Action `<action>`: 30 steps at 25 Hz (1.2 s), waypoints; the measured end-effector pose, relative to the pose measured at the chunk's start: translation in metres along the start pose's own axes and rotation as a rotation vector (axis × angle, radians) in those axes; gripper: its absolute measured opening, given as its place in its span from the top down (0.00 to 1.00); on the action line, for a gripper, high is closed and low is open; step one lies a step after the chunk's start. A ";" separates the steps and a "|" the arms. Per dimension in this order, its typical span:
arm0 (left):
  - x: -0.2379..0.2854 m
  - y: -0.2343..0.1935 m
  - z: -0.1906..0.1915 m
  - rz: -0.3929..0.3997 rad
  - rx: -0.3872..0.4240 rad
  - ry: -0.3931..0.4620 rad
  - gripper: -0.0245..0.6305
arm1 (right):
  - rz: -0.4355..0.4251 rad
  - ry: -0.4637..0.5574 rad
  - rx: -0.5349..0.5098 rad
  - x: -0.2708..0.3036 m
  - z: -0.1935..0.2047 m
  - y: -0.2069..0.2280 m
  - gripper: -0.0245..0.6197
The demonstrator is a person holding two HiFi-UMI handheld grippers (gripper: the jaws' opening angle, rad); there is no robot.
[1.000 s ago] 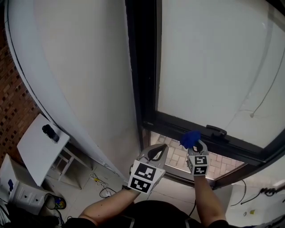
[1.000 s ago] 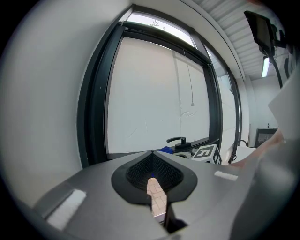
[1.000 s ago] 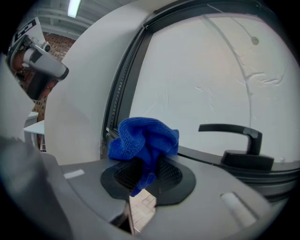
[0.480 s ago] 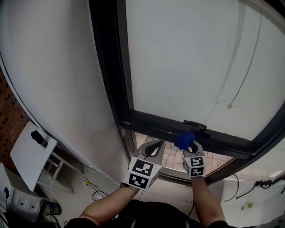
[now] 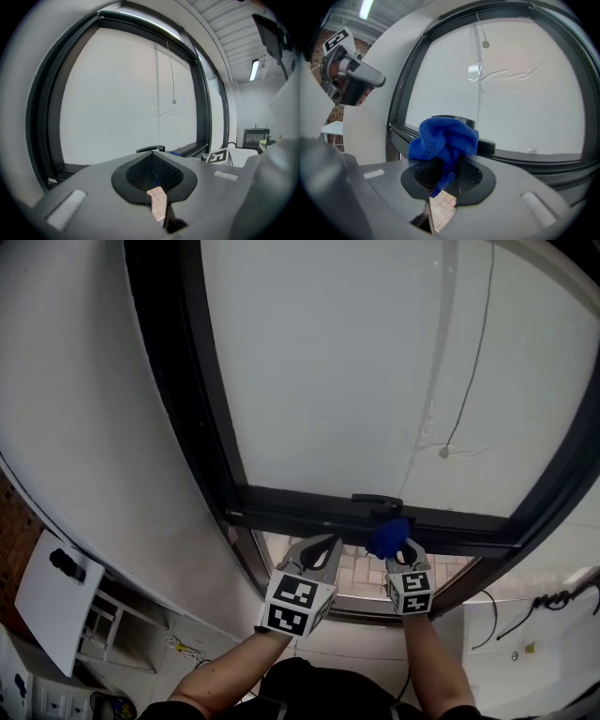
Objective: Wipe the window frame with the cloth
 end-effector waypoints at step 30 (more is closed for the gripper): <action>0.116 0.107 0.014 0.285 0.009 -0.034 0.97 | 0.264 0.006 0.054 -0.095 0.026 0.158 0.84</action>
Point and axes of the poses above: the fingertips, and each gripper's own axes: x forward along the fingers, y to its right, z out of its underside, the point moved 5 cm from there along -x, backward along the fingers, and after that the axes turned 9 degrees about y, right-handed, at the moved point
